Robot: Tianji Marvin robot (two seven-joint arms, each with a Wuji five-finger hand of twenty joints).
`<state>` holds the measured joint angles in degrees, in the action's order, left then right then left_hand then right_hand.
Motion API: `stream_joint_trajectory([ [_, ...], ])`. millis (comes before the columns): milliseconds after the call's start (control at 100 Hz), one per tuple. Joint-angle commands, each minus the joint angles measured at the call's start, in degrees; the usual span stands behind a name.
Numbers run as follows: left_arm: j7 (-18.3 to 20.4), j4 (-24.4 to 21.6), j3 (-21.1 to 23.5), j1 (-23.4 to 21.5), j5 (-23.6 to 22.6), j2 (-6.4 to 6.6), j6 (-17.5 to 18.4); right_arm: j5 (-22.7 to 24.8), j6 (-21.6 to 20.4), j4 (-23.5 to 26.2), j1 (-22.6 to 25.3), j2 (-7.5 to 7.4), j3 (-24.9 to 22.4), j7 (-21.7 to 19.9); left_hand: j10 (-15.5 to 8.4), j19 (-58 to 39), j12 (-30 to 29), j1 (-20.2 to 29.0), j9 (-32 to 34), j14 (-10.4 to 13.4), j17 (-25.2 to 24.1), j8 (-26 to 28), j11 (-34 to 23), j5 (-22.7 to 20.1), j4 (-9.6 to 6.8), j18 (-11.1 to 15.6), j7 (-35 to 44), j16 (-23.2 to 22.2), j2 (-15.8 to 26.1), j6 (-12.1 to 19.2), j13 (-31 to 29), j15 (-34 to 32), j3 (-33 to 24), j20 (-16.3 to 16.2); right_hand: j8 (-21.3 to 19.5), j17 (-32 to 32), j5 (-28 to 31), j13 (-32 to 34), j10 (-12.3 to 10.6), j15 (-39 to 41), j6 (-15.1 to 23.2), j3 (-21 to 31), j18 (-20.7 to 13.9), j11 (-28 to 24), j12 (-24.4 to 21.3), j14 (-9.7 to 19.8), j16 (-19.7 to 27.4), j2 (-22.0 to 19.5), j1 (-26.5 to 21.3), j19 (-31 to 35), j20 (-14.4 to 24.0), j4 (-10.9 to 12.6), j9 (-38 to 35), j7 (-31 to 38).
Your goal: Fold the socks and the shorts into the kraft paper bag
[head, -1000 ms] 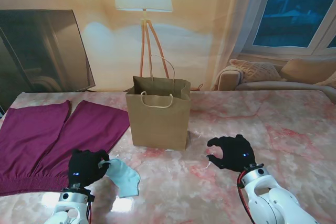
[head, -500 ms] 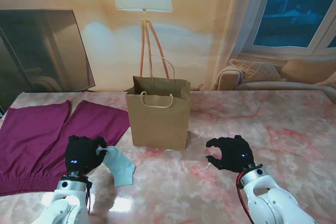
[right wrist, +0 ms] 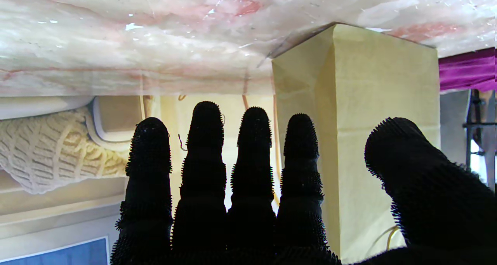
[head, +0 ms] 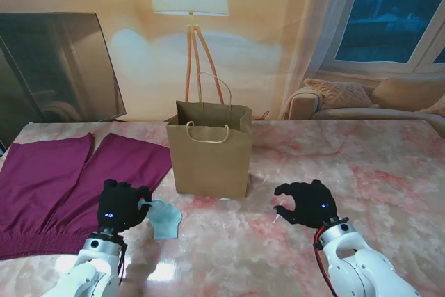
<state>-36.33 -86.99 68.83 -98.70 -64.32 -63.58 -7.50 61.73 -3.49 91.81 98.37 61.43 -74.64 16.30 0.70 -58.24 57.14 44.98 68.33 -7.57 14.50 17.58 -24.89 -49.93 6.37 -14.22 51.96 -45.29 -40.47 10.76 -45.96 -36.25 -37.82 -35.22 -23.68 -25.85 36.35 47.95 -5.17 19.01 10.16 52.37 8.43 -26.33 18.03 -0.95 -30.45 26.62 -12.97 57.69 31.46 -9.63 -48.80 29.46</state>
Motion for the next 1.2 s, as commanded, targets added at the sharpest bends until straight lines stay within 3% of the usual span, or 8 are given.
stream_joint_trajectory([
  [0, 0.61, 0.14, -0.79, -0.42, -0.33, 0.42, 0.73, 0.33, -0.21, 0.09, 0.57, 0.16, 0.17, 0.11, -2.27, 0.73, 2.70, 0.63, -1.37, 0.90, -0.69, -0.40, -1.02, -1.50, 3.15, -0.53, 3.51, -0.96, -1.59, 1.70, 1.54, 0.33, -1.23, 0.64, -0.47, -0.18, 0.82, 0.90, 0.97, 1.13, -0.20, -0.99, 1.20, -1.09, 0.88, -1.22, -1.20, -1.11, 0.38, 1.92, 1.76, 3.25, -0.68, 0.02],
  [440, 4.44, -0.57, -3.97, -1.69, -3.29, 1.81, 2.54, 0.22, 0.05, 0.19, 1.16, 0.13, -0.19, -0.44, -3.30, 2.55, 3.50, -1.08, -4.01, 1.48, -1.73, 1.30, 0.10, 1.63, 3.20, -0.34, 2.50, -0.44, -1.93, 2.34, 3.38, 3.46, -1.75, 1.23, -0.48, -0.02, 0.88, 0.72, 0.96, 0.94, -0.18, -1.26, 1.22, -1.08, 0.89, -1.29, -1.03, -1.63, 0.70, 1.89, 1.59, 3.23, -0.74, 0.08],
  [480, 5.63, -1.14, -3.77, -2.05, -3.33, 1.91, 2.84, 0.18, 0.16, 0.25, 1.25, 0.17, -0.26, -0.28, -3.00, 3.31, 1.10, -2.21, -6.18, 1.40, -2.43, 2.02, 0.09, 2.34, 3.45, -0.40, -0.05, 0.09, -2.29, 1.69, 4.27, 4.75, -1.17, 1.21, -0.46, 0.06, 0.86, 0.68, 1.03, 0.93, -0.17, -1.53, 1.24, -1.06, 0.88, -1.21, -1.02, -2.02, 0.94, 1.85, 1.57, 3.22, -0.69, 0.05],
  [560, 9.92, -3.12, -2.57, -3.40, -3.24, 2.20, 4.14, -0.04, 0.23, 0.37, 1.44, 0.27, -0.39, 0.18, -1.40, 6.52, -15.43, -9.05, -13.24, 0.97, -4.95, 5.21, 0.35, 3.12, 3.24, 0.03, -9.78, 1.55, -0.45, -1.90, 8.05, 8.20, -2.20, 0.82, -0.44, 0.19, 1.04, 0.68, 1.08, 0.98, -0.26, -1.81, 1.33, -1.07, 0.89, -1.50, -1.04, -1.56, 0.56, 1.83, 1.55, 3.36, -0.76, 0.03],
  [620, 11.59, -3.60, -1.84, -3.92, -2.50, 2.25, 5.70, 0.26, 0.27, 0.42, 1.45, 0.20, -0.46, 0.13, -0.03, 8.71, -19.15, -15.11, -17.52, 0.29, -6.70, 6.43, 4.14, 3.89, 0.21, 0.10, -15.08, 2.92, 1.87, -4.69, 11.21, 10.89, -3.77, 0.82, -0.42, 0.14, 0.95, 0.70, 1.04, 1.01, -0.08, -1.61, 1.27, -1.03, 0.88, -1.21, -1.05, -0.91, 0.50, 1.92, 1.59, 3.45, -0.70, -0.03],
  [900, 13.60, -6.73, 1.70, -7.11, 2.45, 1.41, 9.12, 0.47, 0.42, 0.48, 1.36, 0.13, -0.43, -0.41, 2.97, 15.59, -31.20, -15.60, -27.16, -0.15, -10.37, 7.40, 13.27, 6.04, -2.66, 0.57, -23.61, 8.45, 13.73, -6.09, 17.33, 17.92, 13.91, -0.88, -0.45, 0.35, 0.83, 0.45, 1.00, 0.90, -0.27, -1.14, 1.31, -1.00, 0.87, -1.26, -0.98, -0.50, 0.70, 1.81, 1.55, 3.41, -0.51, -0.04],
  [1080, 9.53, -6.01, 1.79, -6.24, 2.91, 0.59, 4.47, 0.28, 0.42, 0.33, 1.41, 0.22, -0.25, 0.21, 2.56, 13.66, -32.46, -13.49, -23.64, -0.19, -9.05, 2.56, 12.71, 10.31, -1.99, 0.94, -31.20, 8.91, 10.60, -10.87, 14.67, 16.80, -0.97, -1.50, -0.46, 0.20, 0.84, 0.53, 1.00, 0.94, -0.25, -1.33, 1.34, -1.02, 0.87, -1.24, -0.98, -0.70, 0.76, 1.93, 1.60, 3.43, -0.60, -0.05],
  [1190, 10.37, -5.42, 1.24, -5.28, 1.27, 0.81, 0.22, 0.16, 0.34, 0.24, 1.40, 0.18, -0.31, -0.17, 5.23, 15.50, -33.87, -14.51, -32.61, -0.92, -12.18, -3.09, 14.95, 15.98, -1.28, 3.40, -39.49, 11.91, 9.78, -17.06, 24.16, 20.58, -0.47, 0.26, -0.47, -0.07, 0.84, 0.64, 1.15, 0.98, -0.22, -1.34, 1.25, -1.01, 0.85, -1.28, -0.97, -0.93, 0.72, 2.05, 1.62, 3.46, -0.71, -0.02],
])
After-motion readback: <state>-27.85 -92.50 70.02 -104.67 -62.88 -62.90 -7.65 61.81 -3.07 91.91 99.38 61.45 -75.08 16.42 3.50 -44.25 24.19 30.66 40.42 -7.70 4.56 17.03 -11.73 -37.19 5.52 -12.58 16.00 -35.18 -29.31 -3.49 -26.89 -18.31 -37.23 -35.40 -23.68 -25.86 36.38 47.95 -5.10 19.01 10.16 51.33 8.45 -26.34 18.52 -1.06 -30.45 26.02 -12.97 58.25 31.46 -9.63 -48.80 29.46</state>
